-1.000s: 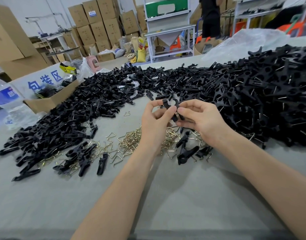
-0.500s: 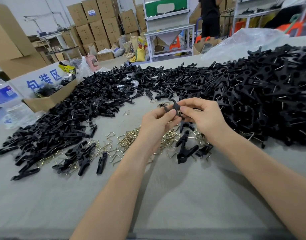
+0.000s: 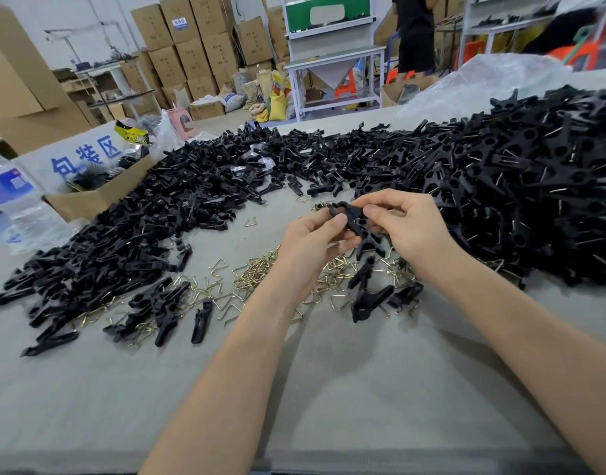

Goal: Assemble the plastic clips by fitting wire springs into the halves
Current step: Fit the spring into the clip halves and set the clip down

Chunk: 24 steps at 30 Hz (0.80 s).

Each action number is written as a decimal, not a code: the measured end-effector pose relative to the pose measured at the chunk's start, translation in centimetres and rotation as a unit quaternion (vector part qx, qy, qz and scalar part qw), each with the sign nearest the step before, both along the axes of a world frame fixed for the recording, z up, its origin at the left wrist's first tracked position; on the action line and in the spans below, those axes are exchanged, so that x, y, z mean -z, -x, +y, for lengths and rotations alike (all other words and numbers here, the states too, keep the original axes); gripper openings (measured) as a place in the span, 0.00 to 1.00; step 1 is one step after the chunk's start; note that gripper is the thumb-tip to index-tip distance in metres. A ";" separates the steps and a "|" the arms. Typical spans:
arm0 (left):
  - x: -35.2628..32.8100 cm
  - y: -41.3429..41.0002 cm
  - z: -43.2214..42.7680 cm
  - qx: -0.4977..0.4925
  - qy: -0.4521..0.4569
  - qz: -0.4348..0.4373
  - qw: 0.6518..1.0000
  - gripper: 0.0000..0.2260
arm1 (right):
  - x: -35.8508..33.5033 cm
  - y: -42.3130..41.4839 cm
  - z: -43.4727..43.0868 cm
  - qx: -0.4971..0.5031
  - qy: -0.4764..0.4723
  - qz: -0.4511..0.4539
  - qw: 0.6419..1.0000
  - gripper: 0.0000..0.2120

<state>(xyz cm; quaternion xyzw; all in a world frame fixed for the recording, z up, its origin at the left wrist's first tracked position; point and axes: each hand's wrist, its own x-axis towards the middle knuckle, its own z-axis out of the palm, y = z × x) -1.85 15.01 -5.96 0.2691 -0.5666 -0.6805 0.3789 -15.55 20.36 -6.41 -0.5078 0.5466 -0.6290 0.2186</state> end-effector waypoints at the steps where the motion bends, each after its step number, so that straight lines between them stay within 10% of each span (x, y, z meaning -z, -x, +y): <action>1: 0.0 0.0 0.0 0.002 0.000 -0.001 1.000 0.10 | 0.0 0.0 0.0 -0.003 0.002 -0.006 1.000 0.17; 24: -0.1 0.1 0.1 -0.007 0.006 0.016 1.000 0.08 | -0.1 -0.2 0.2 -0.014 0.027 -0.054 0.998 0.14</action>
